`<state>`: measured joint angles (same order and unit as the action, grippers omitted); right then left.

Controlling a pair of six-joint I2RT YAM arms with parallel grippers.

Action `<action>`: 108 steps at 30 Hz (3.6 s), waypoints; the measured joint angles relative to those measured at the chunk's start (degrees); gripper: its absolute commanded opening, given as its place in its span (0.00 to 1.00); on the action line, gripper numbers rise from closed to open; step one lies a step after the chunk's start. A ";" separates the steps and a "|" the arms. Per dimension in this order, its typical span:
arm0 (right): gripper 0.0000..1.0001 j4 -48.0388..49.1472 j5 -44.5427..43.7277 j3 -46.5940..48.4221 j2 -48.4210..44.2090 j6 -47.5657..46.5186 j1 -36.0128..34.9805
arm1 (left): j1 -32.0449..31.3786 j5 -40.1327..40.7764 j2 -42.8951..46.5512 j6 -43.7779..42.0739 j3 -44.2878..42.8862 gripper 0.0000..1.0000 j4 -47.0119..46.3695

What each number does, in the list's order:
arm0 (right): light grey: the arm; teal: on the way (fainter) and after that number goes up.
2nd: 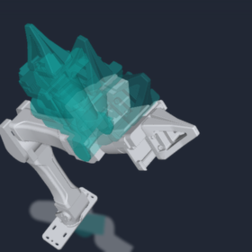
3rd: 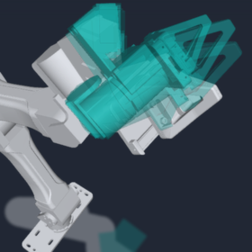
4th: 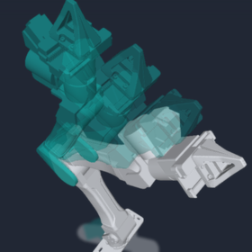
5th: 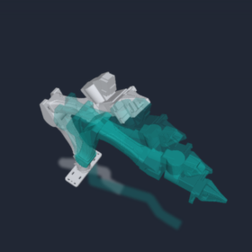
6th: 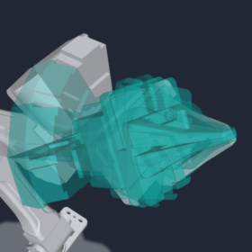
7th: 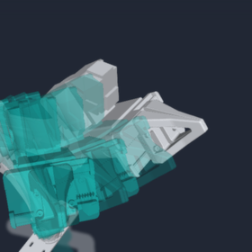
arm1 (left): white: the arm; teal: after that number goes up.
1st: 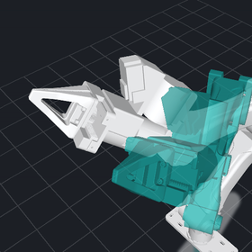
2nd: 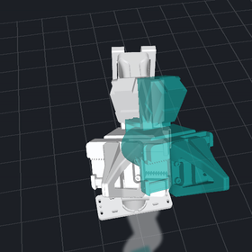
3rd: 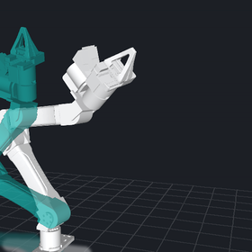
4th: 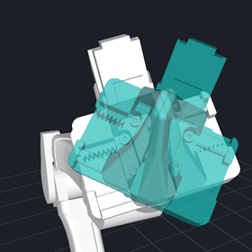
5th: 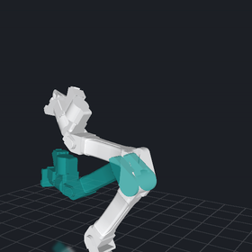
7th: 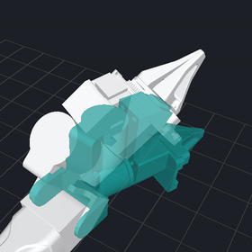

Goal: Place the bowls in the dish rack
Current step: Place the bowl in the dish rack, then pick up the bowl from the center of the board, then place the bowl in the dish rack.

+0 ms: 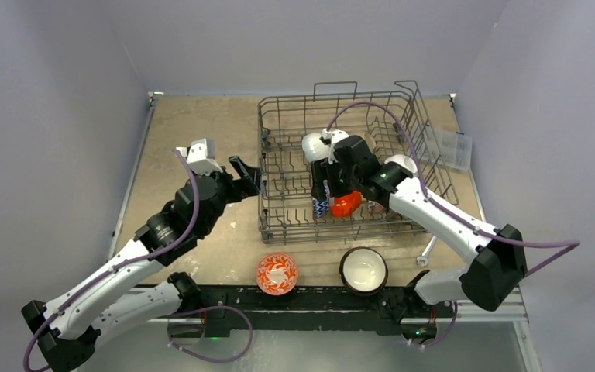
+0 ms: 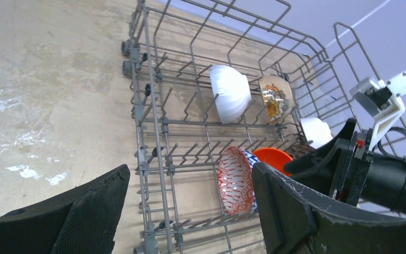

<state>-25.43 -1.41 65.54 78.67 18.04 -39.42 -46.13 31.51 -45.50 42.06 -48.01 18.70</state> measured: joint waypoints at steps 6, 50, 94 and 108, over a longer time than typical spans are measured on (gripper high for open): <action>0.77 0.52 5.79 -0.09 -3.78 0.59 3.19 | 0.02 -8.39 1.11 -7.56 0.00 0.82 -1.29; 0.82 9.84 33.83 -5.16 -6.60 3.78 17.70 | -61.42 9.22 -39.58 1.55 -2.99 0.56 27.32; 0.91 5.01 20.50 2.89 -16.96 3.61 17.70 | -22.67 -43.41 -26.18 -10.67 -10.88 0.00 -14.36; 0.96 4.28 14.36 3.78 -19.45 3.63 17.73 | 6.25 -51.93 -26.49 24.24 4.22 0.00 -52.61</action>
<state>-21.15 12.95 69.32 59.22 21.67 -21.69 -39.88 -20.43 -71.99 66.30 -43.79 -33.91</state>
